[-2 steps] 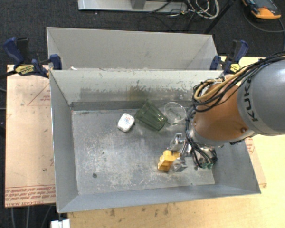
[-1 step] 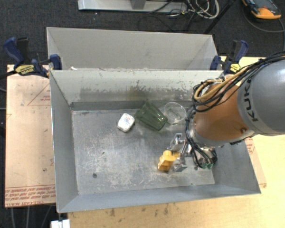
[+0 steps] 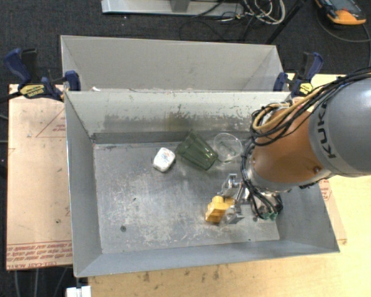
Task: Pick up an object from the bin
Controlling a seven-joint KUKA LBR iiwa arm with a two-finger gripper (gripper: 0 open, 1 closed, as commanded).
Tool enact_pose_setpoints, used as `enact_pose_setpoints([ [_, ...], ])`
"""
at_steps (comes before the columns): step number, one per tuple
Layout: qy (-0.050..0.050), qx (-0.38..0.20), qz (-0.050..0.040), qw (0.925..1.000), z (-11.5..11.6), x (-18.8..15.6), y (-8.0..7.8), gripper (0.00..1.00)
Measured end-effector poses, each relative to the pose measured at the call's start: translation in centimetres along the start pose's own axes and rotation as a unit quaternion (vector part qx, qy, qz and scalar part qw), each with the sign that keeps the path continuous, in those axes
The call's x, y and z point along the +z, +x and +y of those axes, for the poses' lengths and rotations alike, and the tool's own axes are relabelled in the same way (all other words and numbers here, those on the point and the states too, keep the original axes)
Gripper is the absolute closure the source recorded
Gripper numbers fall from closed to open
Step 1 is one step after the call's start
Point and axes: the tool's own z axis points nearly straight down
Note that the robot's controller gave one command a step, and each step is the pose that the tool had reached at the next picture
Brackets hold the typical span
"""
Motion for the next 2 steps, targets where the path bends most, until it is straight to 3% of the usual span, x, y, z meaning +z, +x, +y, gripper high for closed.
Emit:
enact_pose_setpoints([
  [2, 0.0, 0.0, 0.0001, 1.0, -0.01, 0.01, 0.01, 1.0],
])
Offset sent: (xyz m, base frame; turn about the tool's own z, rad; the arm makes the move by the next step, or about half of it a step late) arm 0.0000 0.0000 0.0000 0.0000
